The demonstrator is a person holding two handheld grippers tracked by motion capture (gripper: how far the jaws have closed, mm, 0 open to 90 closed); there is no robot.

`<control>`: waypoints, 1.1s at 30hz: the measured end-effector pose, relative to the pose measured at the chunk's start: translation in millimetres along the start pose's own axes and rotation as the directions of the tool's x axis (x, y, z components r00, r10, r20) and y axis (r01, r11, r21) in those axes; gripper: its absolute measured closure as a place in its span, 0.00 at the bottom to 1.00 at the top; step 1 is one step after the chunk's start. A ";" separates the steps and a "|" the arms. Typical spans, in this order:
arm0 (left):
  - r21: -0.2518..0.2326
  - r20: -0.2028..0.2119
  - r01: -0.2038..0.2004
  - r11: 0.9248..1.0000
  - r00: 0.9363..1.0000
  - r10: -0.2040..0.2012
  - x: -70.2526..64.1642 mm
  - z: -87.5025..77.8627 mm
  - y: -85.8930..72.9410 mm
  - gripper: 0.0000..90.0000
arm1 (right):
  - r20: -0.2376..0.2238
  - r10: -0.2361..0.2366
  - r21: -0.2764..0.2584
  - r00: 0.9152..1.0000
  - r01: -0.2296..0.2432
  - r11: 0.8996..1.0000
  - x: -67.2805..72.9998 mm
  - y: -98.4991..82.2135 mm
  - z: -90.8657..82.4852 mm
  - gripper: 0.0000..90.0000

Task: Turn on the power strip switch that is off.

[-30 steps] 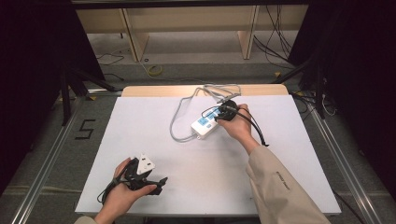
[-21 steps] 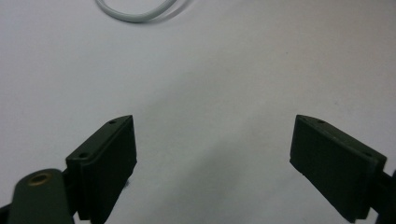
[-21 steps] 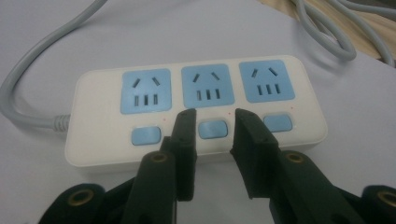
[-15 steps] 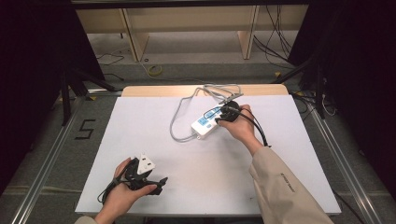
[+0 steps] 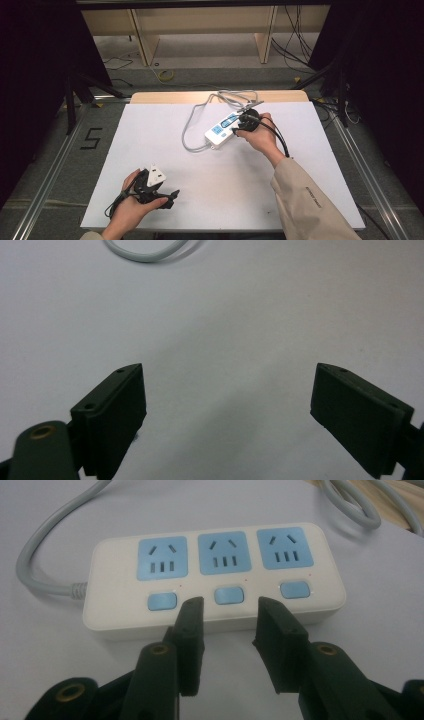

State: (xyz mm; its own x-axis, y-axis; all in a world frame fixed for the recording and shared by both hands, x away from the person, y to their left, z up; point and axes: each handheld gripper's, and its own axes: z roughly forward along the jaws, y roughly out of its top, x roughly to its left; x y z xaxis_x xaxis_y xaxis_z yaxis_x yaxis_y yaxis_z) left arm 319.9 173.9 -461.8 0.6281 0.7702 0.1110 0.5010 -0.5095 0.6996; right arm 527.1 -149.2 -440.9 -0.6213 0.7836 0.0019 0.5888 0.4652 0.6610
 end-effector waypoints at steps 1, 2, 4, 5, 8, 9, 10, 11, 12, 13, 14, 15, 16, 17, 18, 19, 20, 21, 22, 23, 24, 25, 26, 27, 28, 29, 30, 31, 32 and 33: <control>0.003 0.000 -0.004 1.000 1.000 0.004 0.1 -0.1 0.0 0.16 | -0.005 0.001 0.000 1.000 -0.001 1.000 0.1 -0.1 -0.7 0.71; 0.000 -0.001 -0.001 1.000 1.000 0.001 -0.2 0.1 0.0 0.16 | -0.007 0.001 -0.003 1.000 -0.001 1.000 0.2 -0.3 -1.1 0.70; 0.002 -0.001 -0.004 1.000 1.000 0.004 0.1 -0.2 0.1 0.16 | -0.007 0.001 0.001 1.000 -0.001 1.000 0.6 -0.4 -2.4 0.70; -0.001 -0.001 0.000 1.000 1.000 0.000 -0.1 0.0 0.0 0.16 | -0.008 0.000 0.000 1.000 0.000 1.000 0.5 -0.5 -3.0 0.70; 0.003 0.000 -0.004 1.000 1.000 0.004 0.2 -0.2 0.0 0.16 | -0.009 0.003 0.000 1.000 -0.003 1.000 0.0 -1.7 -4.9 0.69; 0.000 0.000 0.000 1.000 1.000 0.000 -0.1 0.0 -0.1 0.16 | -0.010 0.005 -0.002 1.000 -0.005 1.000 -0.1 -2.5 -5.4 0.69; 0.002 0.000 -0.003 1.000 1.000 0.003 0.1 0.0 0.0 0.16 | -0.010 0.011 0.000 1.000 -0.011 1.000 -0.1 -3.4 -5.9 0.69; -0.001 0.000 0.001 1.000 1.000 -0.001 -0.1 0.2 -0.1 0.16 | -0.010 0.008 -0.001 1.000 -0.008 1.000 -0.7 -4.3 -6.3 0.68; 0.002 0.000 -0.002 1.000 1.000 0.002 0.0 0.1 0.0 0.16 | -0.009 0.009 -0.001 1.000 -0.009 1.000 -0.9 -5.3 -6.7 0.68; 0.002 -0.001 -0.002 1.000 1.000 0.002 0.0 0.0 0.0 0.16 | -0.010 0.008 -0.002 1.000 -0.008 1.000 -1.4 -6.2 -7.1 0.68; -0.002 -0.002 0.002 1.000 1.000 -0.002 -0.2 0.1 0.1 0.16 | -0.009 0.012 -0.001 1.000 -0.012 1.000 -1.5 -7.0 -7.5 0.67; -0.001 -0.002 0.002 1.000 1.000 -0.002 -0.2 0.1 0.1 0.16 | -0.010 0.017 -0.002 1.000 -0.017 1.000 -1.9 -8.1 -8.2 0.67; -0.001 -0.002 0.002 1.000 1.000 -0.002 -0.2 0.2 0.0 0.16 | -0.011 0.016 -0.002 1.000 -0.016 1.000 -2.3 -8.7 -8.7 0.66; -0.001 -0.001 0.002 1.000 1.000 -0.002 -0.3 0.3 0.1 0.16 | -0.014 0.016 -0.004 1.000 -0.016 1.000 -2.9 -9.8 -9.5 0.66; -0.001 -0.001 0.003 1.000 1.000 -0.003 -0.3 0.4 0.1 0.16 | -0.012 0.017 -0.005 1.000 -0.017 1.000 -3.3 -10.5 -10.3 0.65; 0.002 -0.001 0.003 1.000 1.000 -0.003 -0.3 0.3 0.2 0.16 | -0.010 0.019 -0.007 1.000 -0.019 1.000 -3.3 -11.2 -11.3 0.65; 0.002 -0.001 0.002 1.000 1.000 -0.002 -0.3 0.3 0.3 0.16 | -0.012 0.020 -0.010 1.000 -0.020 1.000 -3.4 -11.8 -12.0 0.64; 0.003 -0.001 0.002 1.000 1.000 -0.002 -0.3 0.2 0.4 0.16 | -0.015 0.021 -0.008 1.000 -0.021 1.000 -3.6 -12.4 -12.9 0.64; 0.006 0.000 -0.002 1.000 1.000 0.002 -0.2 0.1 0.4 0.16 | -0.014 0.022 -0.009 1.000 -0.022 1.000 -3.7 -12.7 -13.3 0.64; 0.006 -0.001 -0.001 1.000 1.000 0.001 -0.3 0.1 0.4 0.16 | -0.016 0.024 -0.010 1.000 -0.024 1.000 -3.9 -13.4 -13.8 0.64; 0.006 -0.001 -0.001 1.000 1.000 0.001 -0.3 -0.1 0.4 0.16 | -0.017 0.025 -0.006 1.000 -0.026 1.000 -4.0 -14.1 -14.4 0.64; 0.007 -0.001 -0.002 1.000 1.000 0.002 -0.4 -0.1 0.4 0.16 | -0.019 0.027 -0.005 0.999 -0.027 1.000 -4.3 -14.9 -14.7 0.63; 0.007 0.000 -0.001 1.000 1.000 0.001 -0.5 0.0 0.3 0.16 | -0.022 0.031 -0.005 0.999 -0.031 0.999 -4.5 -15.7 -15.1 0.63; 0.007 0.000 -0.002 1.000 1.000 0.002 -0.5 0.1 0.3 0.16 | -0.020 0.036 -0.005 0.999 -0.036 0.999 -4.4 -16.5 -15.5 0.63; 0.008 0.000 -0.002 1.000 1.000 0.002 -0.5 0.2 0.4 0.16 | -0.021 0.035 -0.006 0.999 -0.036 0.999 -4.6 -17.3 -15.6 0.63; 0.008 0.000 -0.002 1.000 1.000 0.002 -0.6 0.3 0.4 0.16 | -0.022 0.037 -0.004 0.999 -0.037 0.999 -4.5 -18.1 -16.0 0.63; 0.009 0.000 -0.002 1.000 1.000 0.002 -0.6 0.2 0.5 0.16 | -0.023 0.039 -0.005 0.999 -0.039 0.999 -4.5 -18.7 -16.5 0.63; 0.009 0.001 -0.002 1.000 1.000 0.002 -0.7 0.1 0.5 0.16 | -0.023 0.040 -0.006 0.999 -0.041 0.999 -4.4 -19.3 -16.8 0.63; 0.009 0.001 -0.003 1.000 1.000 0.003 -0.7 0.1 0.4 0.16 | -0.024 0.038 -0.007 0.999 -0.039 0.999 -4.5 -19.8 -17.1 0.63; 0.009 0.000 -0.002 1.000 1.000 0.002 -0.7 0.1 0.4 0.16 | -0.026 0.038 -0.005 0.999 -0.039 0.999 -4.4 -20.3 -17.7 0.63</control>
State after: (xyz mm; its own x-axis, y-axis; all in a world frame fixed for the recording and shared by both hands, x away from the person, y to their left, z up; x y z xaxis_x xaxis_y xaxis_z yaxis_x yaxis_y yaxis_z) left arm 319.7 173.1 -461.6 0.6295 0.7689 0.1123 0.5048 -0.5145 0.6931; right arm 508.8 -169.4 -441.0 -0.6114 0.7900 0.0467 0.6095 0.4324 0.6645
